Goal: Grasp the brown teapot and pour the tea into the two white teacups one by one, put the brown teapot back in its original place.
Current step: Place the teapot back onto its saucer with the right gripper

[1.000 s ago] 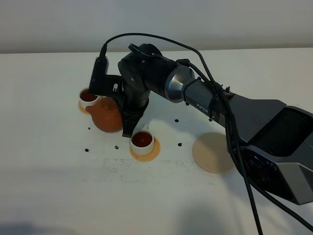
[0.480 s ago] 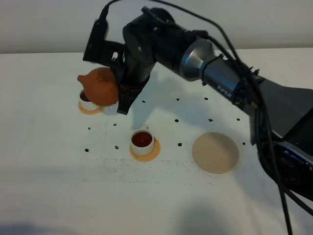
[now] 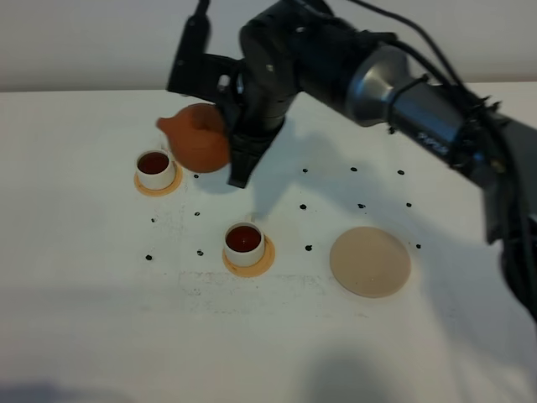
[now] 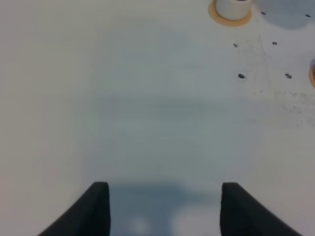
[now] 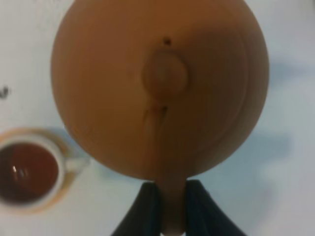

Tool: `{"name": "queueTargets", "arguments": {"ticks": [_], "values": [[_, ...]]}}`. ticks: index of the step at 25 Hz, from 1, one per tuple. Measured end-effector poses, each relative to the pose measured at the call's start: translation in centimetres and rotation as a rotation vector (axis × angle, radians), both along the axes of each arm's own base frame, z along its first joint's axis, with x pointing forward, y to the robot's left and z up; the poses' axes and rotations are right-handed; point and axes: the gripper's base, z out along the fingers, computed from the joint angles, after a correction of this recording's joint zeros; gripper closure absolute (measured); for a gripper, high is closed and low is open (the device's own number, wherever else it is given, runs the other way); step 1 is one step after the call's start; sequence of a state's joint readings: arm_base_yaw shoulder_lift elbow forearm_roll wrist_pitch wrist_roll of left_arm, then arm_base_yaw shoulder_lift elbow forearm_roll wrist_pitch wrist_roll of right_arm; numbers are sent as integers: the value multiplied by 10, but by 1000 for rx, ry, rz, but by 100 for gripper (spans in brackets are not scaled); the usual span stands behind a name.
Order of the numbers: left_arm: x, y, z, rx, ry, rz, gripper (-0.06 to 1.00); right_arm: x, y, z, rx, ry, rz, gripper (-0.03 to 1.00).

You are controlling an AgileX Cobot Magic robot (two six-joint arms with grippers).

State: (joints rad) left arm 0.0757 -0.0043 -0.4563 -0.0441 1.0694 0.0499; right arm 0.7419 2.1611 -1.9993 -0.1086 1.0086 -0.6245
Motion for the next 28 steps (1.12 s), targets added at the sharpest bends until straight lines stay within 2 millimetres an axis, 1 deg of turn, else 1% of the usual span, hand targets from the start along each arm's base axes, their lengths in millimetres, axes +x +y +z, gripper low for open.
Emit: {"name": "queueTargets", "arguments": {"ticks": [1,2,5,7,8,10,13,16,19,20,22,24,28], "values": [[0,0,0,0,0,0,47,-1,-7,3,-2,-2,-9,85],[0,0,0,0,0,0,47,-2,-13,0,-12,6,-15,85],[0,0,0,0,0,0,47,-7,-35,6,-19,10,-40,85],[0,0,0,0,0,0,47,-10,-54,8,-24,27,-85,85],[0,0,0,0,0,0,47,-11,-64,11,-17,34,-122,85],[0,0,0,0,0,0,47,-14,-84,10,-18,61,-201,85],[0,0,0,0,0,0,47,-22,-114,15,9,90,-343,85],[0,0,0,0,0,0,47,-36,-144,20,45,119,-486,85],[0,0,0,0,0,0,47,-57,-171,23,91,140,-620,85],[0,0,0,0,0,0,47,-65,-180,22,109,154,-673,85],[0,0,0,0,0,0,47,-78,-192,23,161,176,-764,85],[0,0,0,0,0,0,47,-90,-201,19,207,219,-855,85],[0,0,0,0,0,0,47,-104,-202,1,260,350,-984,85]]}}
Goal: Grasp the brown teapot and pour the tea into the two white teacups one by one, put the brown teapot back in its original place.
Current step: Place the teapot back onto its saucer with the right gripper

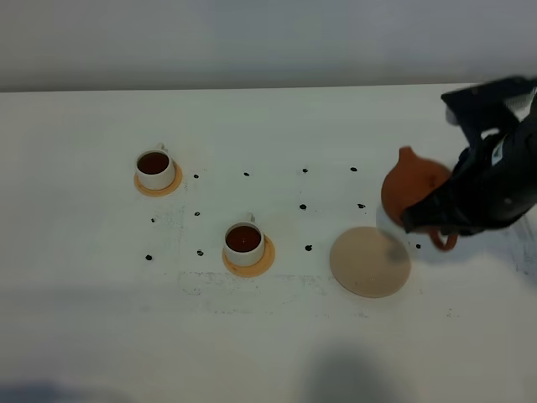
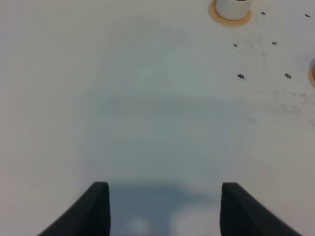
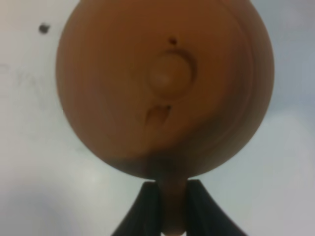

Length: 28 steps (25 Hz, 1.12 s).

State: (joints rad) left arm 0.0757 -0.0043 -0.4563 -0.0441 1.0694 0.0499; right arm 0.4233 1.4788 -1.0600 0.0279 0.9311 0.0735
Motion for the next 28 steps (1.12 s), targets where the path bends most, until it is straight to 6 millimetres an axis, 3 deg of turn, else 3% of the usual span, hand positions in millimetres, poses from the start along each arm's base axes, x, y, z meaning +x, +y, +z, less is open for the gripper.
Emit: {"name": "queueTargets", "arguments": {"ticks": [5,14,28], "values": [[0,0,0,0,0,0,47,-7,1,-21,19,89,-63,85],[0,0,0,0,0,0,47,9,12,-57,10,130,-97,85],[0,0,0,0,0,0,47,17,41,-75,5,141,-33,85]]}}
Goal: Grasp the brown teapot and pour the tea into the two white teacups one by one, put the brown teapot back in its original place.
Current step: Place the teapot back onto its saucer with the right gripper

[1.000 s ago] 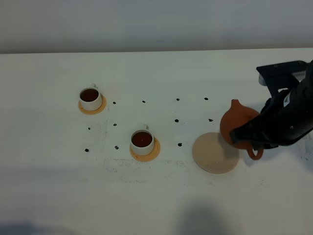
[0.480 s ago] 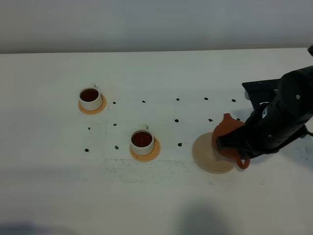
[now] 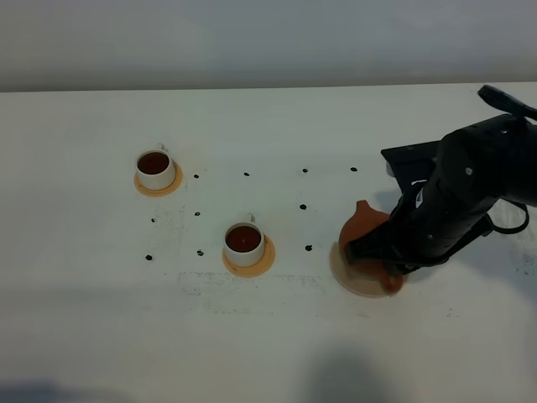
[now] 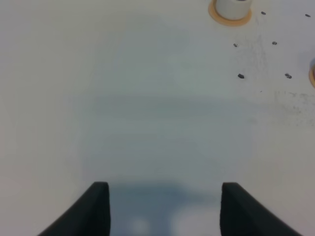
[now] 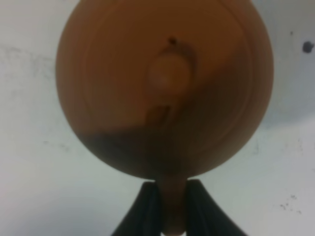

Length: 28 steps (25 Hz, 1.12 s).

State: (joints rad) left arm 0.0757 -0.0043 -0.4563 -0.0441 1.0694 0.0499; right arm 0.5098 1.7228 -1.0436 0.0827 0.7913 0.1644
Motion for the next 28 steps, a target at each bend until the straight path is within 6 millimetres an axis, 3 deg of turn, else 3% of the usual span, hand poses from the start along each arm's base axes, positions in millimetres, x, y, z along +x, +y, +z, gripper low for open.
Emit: {"name": "queueTargets", "arguments": {"ticks": [8,20,23,28], "values": [[0,0,0,0,0,0,47,3,1,-18,-27,38,3,85],[0,0,0,0,0,0,47,5,2,-19,-21,27,5,83],[0,0,0,0,0,0,47,6,3,-19,-17,18,5,73],[0,0,0,0,0,0,47,7,3,-19,-15,10,6,45]]}}
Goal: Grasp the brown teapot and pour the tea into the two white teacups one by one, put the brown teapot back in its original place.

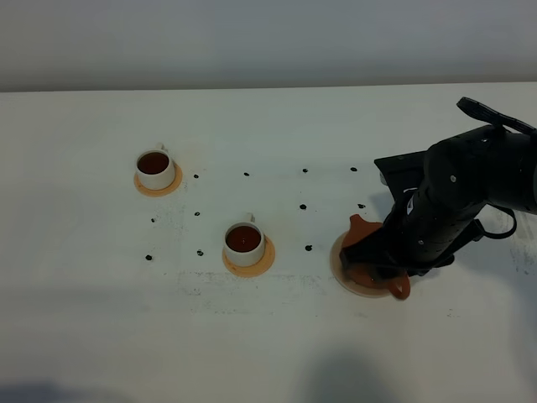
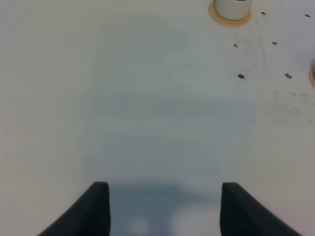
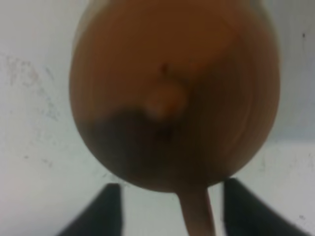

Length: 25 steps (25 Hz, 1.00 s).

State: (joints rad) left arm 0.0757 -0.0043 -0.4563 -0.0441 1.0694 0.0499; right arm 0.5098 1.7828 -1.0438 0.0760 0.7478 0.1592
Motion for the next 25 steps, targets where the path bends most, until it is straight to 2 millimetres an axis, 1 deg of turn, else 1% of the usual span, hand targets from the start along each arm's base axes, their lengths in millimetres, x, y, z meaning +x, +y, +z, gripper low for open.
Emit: {"name": "queueTargets", "arguments": {"ticks": [2,4,5,7,9,13,14,17,20,25], "values": [[0,0,0,0,0,0,47,0,-1,1,-7,-3,6,38],[0,0,0,0,0,0,47,-1,-3,10,-20,-12,20,34],[0,0,0,0,0,0,47,-1,-4,16,-28,-25,29,34],[0,0,0,0,0,0,47,-6,-8,36,-31,-70,45,35],[0,0,0,0,0,0,47,-11,-14,58,-31,-128,58,37],[0,0,0,0,0,0,47,-34,-31,105,-37,-234,73,44],[0,0,0,0,0,0,47,-43,-40,119,-51,-257,73,46],[0,0,0,0,0,0,47,-66,-61,145,-124,-289,74,51],[0,0,0,0,0,0,47,-86,-76,162,-165,-286,61,57],[0,0,0,0,0,0,47,-114,-91,187,-109,-373,38,69]]}}
